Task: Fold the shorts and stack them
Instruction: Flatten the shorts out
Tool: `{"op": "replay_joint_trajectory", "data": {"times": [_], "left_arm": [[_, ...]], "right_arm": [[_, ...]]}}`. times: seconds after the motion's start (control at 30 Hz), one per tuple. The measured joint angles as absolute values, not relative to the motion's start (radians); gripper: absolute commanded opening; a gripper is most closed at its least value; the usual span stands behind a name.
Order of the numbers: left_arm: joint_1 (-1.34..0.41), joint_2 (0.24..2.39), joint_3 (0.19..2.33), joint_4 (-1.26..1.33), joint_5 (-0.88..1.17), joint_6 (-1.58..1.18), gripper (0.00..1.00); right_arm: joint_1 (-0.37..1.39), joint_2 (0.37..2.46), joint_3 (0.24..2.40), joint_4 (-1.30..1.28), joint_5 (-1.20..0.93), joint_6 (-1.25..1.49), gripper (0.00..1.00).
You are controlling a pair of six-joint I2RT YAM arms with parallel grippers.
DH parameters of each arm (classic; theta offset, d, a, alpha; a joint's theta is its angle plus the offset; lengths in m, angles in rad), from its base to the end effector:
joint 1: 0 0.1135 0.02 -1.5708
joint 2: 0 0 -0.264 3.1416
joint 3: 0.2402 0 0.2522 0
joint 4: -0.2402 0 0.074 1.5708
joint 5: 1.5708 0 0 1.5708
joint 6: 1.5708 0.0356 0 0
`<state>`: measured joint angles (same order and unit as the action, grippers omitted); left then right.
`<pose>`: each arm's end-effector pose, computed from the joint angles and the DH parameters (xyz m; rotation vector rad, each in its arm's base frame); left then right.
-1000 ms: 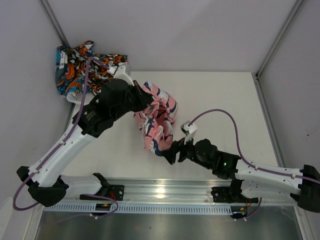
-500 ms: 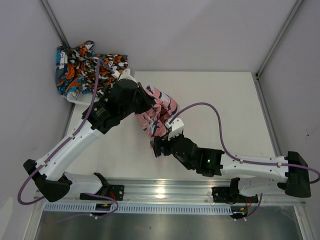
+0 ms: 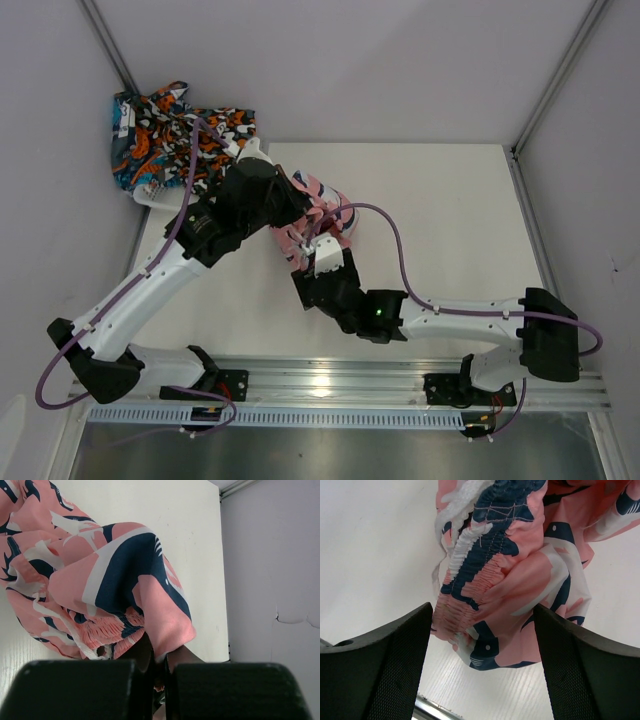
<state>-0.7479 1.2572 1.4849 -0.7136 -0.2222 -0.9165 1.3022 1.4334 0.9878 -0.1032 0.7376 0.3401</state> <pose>0.1958 -0.1709 0.4276 -0.3232 2.1180 -0.7922 0.1070 0.2987 0.2712 -0.5231 1.9077 0.2842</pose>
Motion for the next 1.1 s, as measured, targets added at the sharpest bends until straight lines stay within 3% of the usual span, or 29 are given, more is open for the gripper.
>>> {"op": "replay_joint_trajectory", "data": {"times": [0.2, 0.43, 0.63, 0.77, 1.1], "left_arm": [[-0.748, 1.257, 1.485, -0.713, -0.224, -0.916, 0.00], [-0.748, 1.257, 1.485, -0.713, -0.233, -0.916, 0.00], [-0.748, 1.257, 1.485, -0.713, -0.233, -0.916, 0.00], [-0.748, 1.256, 1.485, -0.713, -0.233, -0.916, 0.00], [-0.748, 1.254, 1.485, -0.714, -0.232, -0.915, 0.00]], "right_arm": [[1.292, 1.470, 1.012, -0.160, 0.791, 0.376, 0.75], [1.281, 1.438, 0.982, -0.199, 0.846, 0.419, 0.55], [1.261, 1.400, 0.948, -0.220, 0.879, 0.438, 0.52], [1.255, 1.398, 0.946, -0.244, 0.914, 0.452, 0.51], [1.241, 1.357, 0.918, -0.310, 0.976, 0.480, 0.65]]}}
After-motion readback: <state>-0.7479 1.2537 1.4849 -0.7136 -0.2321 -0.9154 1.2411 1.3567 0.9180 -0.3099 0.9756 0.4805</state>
